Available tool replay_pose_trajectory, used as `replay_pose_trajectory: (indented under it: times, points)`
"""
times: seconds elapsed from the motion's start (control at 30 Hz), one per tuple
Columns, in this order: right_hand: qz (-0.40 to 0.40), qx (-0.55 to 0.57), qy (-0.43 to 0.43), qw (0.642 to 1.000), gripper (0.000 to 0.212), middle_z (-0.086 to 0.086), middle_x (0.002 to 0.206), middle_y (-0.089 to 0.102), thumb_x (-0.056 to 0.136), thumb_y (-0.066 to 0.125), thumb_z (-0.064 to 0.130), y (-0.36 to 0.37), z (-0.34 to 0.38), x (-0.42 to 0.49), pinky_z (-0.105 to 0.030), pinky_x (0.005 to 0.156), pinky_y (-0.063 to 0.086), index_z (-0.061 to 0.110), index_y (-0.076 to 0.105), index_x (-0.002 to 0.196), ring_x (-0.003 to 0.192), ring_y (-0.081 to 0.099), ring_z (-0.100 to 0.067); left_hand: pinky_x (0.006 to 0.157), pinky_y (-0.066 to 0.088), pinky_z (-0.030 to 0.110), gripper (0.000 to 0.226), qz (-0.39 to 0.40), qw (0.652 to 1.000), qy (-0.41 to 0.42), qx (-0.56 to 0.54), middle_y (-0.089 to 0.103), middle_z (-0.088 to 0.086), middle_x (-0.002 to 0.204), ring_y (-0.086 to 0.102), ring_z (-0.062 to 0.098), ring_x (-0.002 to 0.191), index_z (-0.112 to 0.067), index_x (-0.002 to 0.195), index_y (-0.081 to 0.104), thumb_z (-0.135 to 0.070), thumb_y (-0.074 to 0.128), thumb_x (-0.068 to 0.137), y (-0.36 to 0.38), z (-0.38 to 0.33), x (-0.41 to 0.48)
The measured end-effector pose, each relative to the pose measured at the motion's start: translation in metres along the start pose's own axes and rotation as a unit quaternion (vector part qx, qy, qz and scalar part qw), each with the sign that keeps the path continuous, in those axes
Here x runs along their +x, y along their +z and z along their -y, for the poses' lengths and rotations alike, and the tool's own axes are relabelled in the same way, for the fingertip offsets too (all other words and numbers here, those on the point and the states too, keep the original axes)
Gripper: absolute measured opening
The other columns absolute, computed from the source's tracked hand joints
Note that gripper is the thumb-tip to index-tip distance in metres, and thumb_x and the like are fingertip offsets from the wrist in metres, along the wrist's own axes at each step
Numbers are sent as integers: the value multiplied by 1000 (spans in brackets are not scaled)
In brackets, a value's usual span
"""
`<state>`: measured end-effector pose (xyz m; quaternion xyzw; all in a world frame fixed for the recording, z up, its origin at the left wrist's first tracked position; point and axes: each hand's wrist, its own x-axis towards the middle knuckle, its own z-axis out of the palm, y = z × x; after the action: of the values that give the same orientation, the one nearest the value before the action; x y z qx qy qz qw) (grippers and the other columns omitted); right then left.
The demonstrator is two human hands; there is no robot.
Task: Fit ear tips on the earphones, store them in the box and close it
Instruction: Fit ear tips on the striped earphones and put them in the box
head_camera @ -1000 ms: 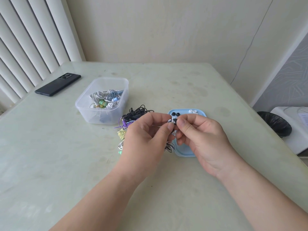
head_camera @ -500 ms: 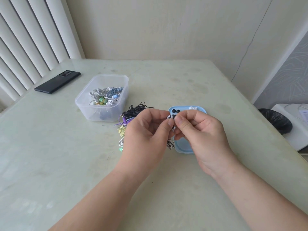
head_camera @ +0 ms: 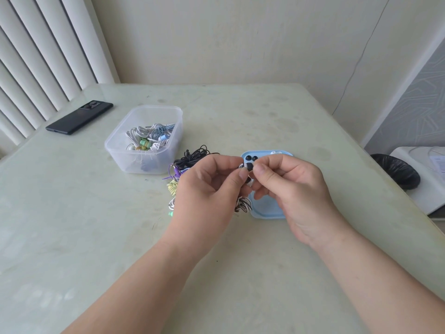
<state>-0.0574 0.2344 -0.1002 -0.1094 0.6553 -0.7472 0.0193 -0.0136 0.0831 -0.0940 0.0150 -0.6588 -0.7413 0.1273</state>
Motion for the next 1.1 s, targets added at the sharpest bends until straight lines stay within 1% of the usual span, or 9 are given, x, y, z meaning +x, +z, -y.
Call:
replay_pose_trajectory:
  times: [0.07,0.13,0.33,0.47,0.63,0.8,0.87,1.0,1.1]
  points:
    - [-4,-22,-18,1000,2,-10,78,71,90,73,6,-2,3,0,-30,66,53,5,74,91,74,66,-21,65,55,20,6,-5,1000,-8,-5,78,4,79,72,14,68,-8,99,74,-4,71,96,0,1,1]
    - [0,-42,-33,999,6,-8,79,73,91,71,0,-2,4,-1,-27,67,53,5,74,91,73,67,-19,65,56,21,6,-4,1000,-14,-15,78,5,81,72,14,69,-8,99,75,-4,70,96,0,0,1]
    - [26,-28,-21,999,2,-5,77,74,92,71,4,0,7,-1,-30,67,55,4,73,92,72,69,-17,68,60,26,4,7,999,-19,-39,77,5,79,72,14,67,-5,97,72,-3,69,96,-1,0,2]
    - [23,-34,-19,999,7,-2,76,73,94,68,3,2,6,-2,-28,67,54,7,72,89,66,67,-15,69,60,27,3,18,999,-19,-40,77,5,79,72,16,68,-5,97,71,-2,69,96,-2,0,2]
    - [25,-42,-20,999,11,-10,83,70,97,65,3,3,7,-2,-34,70,54,9,69,89,70,67,-23,69,59,27,4,34,998,-11,-43,77,7,78,72,19,70,-5,95,69,-2,70,96,-3,-2,1]
    - [31,-39,-28,998,10,-17,85,70,98,64,5,6,7,-4,-41,78,59,8,67,89,73,69,-26,67,58,26,4,25,998,-8,-52,76,5,76,72,17,66,-4,95,67,-1,69,96,-1,-2,-1]
    - [14,-18,-27,999,8,-9,81,71,97,64,2,7,7,-5,-36,76,62,4,68,91,71,70,-22,68,60,29,2,27,998,-8,-53,76,5,78,73,16,67,-2,96,67,-1,69,96,-1,-1,-1]
    - [1,36,-2,999,8,-11,83,74,95,64,-1,9,8,-6,-26,66,57,1,70,91,66,69,-19,70,60,30,4,33,998,-7,-50,77,7,80,74,18,69,-3,96,67,-2,70,95,-1,-1,0]
    - [14,58,16,998,10,-10,81,75,95,64,-1,8,9,-6,-27,67,56,4,71,89,66,66,-19,70,60,30,6,35,999,-7,-41,77,6,80,74,20,70,-6,94,67,-3,71,94,-1,-1,0]
